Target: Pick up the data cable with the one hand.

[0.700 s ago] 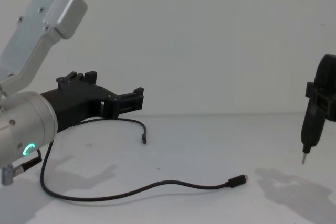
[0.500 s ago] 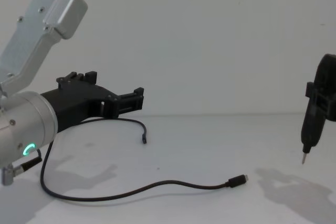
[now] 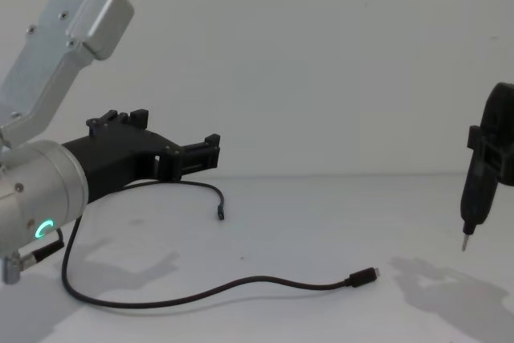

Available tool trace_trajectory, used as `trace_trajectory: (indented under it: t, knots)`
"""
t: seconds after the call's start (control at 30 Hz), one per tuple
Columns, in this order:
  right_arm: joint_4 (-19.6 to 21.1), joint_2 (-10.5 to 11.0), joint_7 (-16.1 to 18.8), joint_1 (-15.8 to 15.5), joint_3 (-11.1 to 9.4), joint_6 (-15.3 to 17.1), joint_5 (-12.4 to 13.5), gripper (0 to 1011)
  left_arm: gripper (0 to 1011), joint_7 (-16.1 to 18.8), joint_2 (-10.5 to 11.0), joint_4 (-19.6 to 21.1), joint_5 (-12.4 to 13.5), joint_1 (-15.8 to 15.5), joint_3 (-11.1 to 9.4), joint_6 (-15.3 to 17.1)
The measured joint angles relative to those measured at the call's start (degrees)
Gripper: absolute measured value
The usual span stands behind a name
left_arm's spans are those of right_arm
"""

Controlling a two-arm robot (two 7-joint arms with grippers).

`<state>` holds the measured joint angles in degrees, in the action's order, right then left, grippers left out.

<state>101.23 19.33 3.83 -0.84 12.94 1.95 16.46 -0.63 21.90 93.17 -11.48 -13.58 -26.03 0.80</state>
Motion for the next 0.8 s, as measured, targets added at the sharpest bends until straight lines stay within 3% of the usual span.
trace_trajectory:
  t: [0.8]
  knots:
    - [0.0,0.0,0.0,0.0,0.0,0.0,0.0,263,1000,0.0,0.0,0.0,0.0,0.0,0.0,0.0]
